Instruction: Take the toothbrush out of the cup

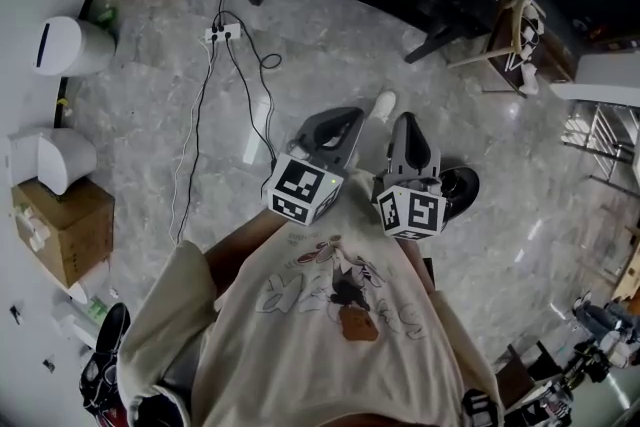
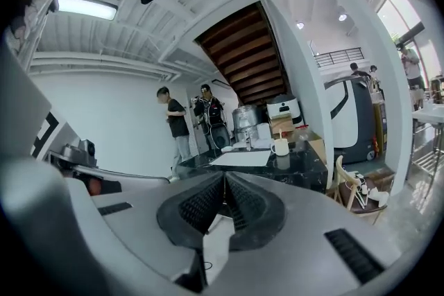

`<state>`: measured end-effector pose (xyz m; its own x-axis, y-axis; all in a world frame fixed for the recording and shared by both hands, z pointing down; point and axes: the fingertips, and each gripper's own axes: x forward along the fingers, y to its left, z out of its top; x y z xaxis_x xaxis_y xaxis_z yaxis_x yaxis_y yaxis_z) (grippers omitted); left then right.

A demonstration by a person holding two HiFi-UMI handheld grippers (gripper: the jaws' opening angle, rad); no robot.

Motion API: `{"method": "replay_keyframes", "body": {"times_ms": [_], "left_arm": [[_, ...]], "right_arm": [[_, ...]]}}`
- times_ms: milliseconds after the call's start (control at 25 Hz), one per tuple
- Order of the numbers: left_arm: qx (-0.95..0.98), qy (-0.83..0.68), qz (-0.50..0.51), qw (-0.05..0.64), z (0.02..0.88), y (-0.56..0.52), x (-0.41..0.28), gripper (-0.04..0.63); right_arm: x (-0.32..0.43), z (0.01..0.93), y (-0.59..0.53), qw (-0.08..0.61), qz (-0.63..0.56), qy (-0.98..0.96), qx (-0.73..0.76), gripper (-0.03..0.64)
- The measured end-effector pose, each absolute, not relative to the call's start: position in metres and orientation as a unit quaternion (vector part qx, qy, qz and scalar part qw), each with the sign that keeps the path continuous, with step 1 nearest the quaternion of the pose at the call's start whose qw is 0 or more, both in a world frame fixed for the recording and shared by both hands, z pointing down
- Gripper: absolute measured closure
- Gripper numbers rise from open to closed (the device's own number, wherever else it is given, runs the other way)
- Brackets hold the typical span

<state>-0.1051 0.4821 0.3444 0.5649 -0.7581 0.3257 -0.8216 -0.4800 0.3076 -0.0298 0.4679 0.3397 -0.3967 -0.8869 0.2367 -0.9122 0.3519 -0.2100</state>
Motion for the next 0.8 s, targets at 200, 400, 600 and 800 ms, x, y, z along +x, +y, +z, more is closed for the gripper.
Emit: {"method": "replay_keyframes", "body": {"times_ms": [200, 400, 600, 800], "left_arm": [[0.856, -0.462, 0.086, 0.216, 0.351, 0.450, -0.090, 0.581], [0.853, -0.469, 0.095, 0.209, 0.351, 0.393, -0.071, 0.581], [0.854, -0.463, 0.104, 0.214, 0.344, 0.327, -0.037, 0.581], [0.843, -0.480, 0.108, 0.215, 0.341, 0.266, -0.007, 0.581]], "right_arm": [[-0.021, 0.338, 0.436, 0.057, 0.119, -0.835, 0.534, 0.597], [0.006, 0.343, 0.378, 0.023, 0.157, -0.828, 0.538, 0.597], [0.037, 0.339, 0.307, 0.018, 0.164, -0.828, 0.537, 0.597], [0.070, 0.339, 0.243, 0.019, 0.177, -0.829, 0.529, 0.597]]}}
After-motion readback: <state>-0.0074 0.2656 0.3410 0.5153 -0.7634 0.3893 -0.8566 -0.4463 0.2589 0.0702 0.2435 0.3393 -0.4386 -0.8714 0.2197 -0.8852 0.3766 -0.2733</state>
